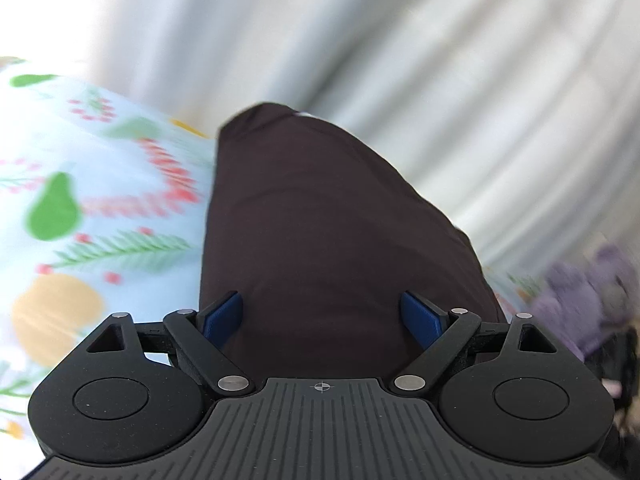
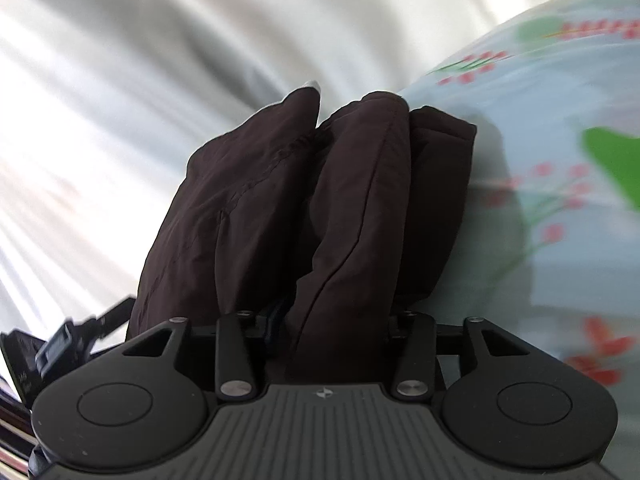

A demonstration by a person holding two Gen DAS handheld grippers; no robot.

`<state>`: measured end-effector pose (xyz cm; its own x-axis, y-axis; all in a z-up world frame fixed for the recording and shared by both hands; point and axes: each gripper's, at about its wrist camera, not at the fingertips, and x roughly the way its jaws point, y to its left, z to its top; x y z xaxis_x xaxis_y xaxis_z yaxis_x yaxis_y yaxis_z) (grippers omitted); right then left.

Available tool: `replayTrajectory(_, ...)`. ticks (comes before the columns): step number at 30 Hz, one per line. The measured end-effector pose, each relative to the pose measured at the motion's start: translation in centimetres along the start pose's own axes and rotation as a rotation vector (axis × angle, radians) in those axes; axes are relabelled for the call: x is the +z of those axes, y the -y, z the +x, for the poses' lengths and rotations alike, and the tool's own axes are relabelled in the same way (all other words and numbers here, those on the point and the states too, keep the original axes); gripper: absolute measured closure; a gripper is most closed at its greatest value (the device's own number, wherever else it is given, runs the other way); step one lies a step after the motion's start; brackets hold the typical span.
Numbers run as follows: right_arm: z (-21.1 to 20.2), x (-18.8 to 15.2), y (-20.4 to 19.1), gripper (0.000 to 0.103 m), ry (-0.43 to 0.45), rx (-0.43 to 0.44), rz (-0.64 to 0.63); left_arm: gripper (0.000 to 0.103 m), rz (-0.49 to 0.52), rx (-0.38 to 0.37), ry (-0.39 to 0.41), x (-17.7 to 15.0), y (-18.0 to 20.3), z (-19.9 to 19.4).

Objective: Fold large clothes

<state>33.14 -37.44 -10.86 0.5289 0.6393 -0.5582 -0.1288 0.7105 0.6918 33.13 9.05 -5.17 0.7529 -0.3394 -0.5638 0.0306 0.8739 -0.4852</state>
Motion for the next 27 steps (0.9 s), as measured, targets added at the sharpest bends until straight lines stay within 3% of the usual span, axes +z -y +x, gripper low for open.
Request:
replayTrajectory(3,-0.9,0.0,-1.2,0.044,0.035,-0.078,-0.021,0.012,-0.039,0.006,0.015,0.3,-1.1,-1.2)
replayTrajectory(6,-4.1,-0.3,-1.2,0.044,0.140,-0.123,0.020,0.011,-0.013,0.004,0.017,-0.1,-1.1,-3.1)
replayTrajectory(8,-6.7,-0.8,-1.6,0.044,0.224,-0.114,0.042,0.010,0.026,0.032,0.019,-1.0,-1.1,-4.8)
replayTrajectory(10,-7.5,-1.1,-2.7,0.044,0.255,-0.060,0.028,0.009,0.039,0.036,0.004,-2.1,-1.3,-6.3)
replayTrajectory(14,-6.5,-3.0,-6.1,0.045,0.191,-0.015,-0.088,0.008,0.063,0.017,-0.109,-4.7,-1.0,-8.3)
replayTrajectory(17,-5.5,-5.5,-7.0,0.045,0.159,-0.094,-0.128,0.008,0.134,0.008,-0.197,-6.7,-0.3,-9.6)
replayTrajectory(20,-6.5,-7.7,-5.4,0.046,0.142,-0.126,-0.057,0.007,0.222,0.046,-0.216,-8.6,0.1,-10.0)
replayTrajectory(23,-7.5,-9.2,-5.0,0.047,0.141,-0.148,-0.055,0.007,0.217,0.086,-0.209,-9.5,-0.1,-9.7)
replayTrajectory(27,-6.9,-9.3,-6.5,0.070,0.167,-0.134,-0.149,0.007,0.198,0.119,-0.190,-9.4,-0.5,-8.6)
